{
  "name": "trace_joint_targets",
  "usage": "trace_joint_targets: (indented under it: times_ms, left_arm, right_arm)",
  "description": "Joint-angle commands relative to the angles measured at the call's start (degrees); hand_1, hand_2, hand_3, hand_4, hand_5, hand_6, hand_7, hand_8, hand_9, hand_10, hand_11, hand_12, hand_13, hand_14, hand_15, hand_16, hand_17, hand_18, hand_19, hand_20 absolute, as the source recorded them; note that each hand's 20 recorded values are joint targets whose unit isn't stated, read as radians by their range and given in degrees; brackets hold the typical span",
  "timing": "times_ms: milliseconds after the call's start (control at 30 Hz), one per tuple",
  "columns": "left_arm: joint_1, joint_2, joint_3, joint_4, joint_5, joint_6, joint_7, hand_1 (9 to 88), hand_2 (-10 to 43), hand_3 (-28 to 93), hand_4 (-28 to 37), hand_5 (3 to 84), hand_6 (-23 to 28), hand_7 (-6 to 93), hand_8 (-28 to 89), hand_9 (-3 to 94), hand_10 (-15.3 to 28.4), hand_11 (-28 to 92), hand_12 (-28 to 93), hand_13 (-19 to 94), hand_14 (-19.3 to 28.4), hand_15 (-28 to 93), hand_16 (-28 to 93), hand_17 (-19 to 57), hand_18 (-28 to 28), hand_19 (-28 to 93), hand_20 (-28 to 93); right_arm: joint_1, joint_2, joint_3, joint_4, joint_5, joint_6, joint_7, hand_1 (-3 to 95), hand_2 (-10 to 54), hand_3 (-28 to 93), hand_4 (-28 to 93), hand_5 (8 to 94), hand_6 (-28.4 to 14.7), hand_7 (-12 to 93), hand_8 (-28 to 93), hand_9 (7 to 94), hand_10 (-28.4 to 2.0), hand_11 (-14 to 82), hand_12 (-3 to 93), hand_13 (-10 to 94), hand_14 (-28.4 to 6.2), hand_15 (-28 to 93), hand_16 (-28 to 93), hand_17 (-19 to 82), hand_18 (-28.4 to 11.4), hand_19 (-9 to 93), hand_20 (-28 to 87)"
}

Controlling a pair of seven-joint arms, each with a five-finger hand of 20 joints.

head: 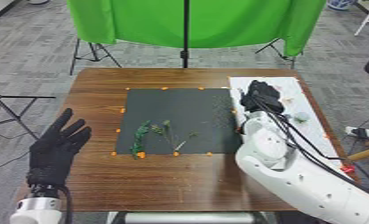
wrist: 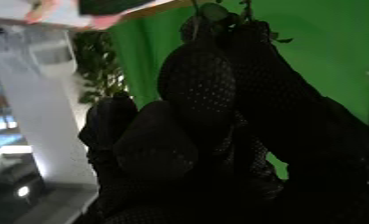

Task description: Arrange flowers

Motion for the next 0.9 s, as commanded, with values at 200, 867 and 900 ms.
trace_joint_targets:
  times_ms: [200,867,900]
  left_arm:
    - [0.3,1.01,0.17,-0.03,-0.56,0.8,-0.04,23.8,6.7,81,-26.1,35.1,7.5,8.0,-8,31.5,19.4,21,11,20,27.4,53,-10,-9.3,28.4,55,7]
    - [0.0,-0.08,-0.43,-0.04,0.24,0.11,-1.63,23.9,6.7,81,-25.5,35.5,7.8,7.6,-8,31.6,19.5,20,11,20,27.4,53,-10,-9.3,28.4,55,8]
    - [0.1,-0.01,-0.43,-0.08,0.15,0.23,-1.52,23.9,6.7,81,-25.5,35.5,7.8,7.6,-8,31.6,19.5,21,11,20,27.4,53,-10,-9.3,28.4,55,8]
  right_arm:
    - [-5.2,-11.5,-1.3,-2.9,3.6,-7.8,0.4,54.0,-9.5,77,-26,92.0,-5.4,22,15,90.0,-13.0,49.1,26.8,82,-9.8,80,24,39,-27.3,93,44]
    - [-8.3,-12.1,-0.9,-1.8,1.8,-13.0,2.1,48.9,-9.5,70,-24,90.5,-3.8,25,11,87.8,-13.0,53.9,23.9,81,-10.5,81,24,38,-27.3,93,44]
    - [-8.4,-11.9,-0.9,-1.7,1.1,-13.1,2.0,47.1,-9.5,70,-24,90.5,-3.5,25,10,87.8,-13.1,53.8,23.8,80,-10.7,81,24,38,-27.4,93,44]
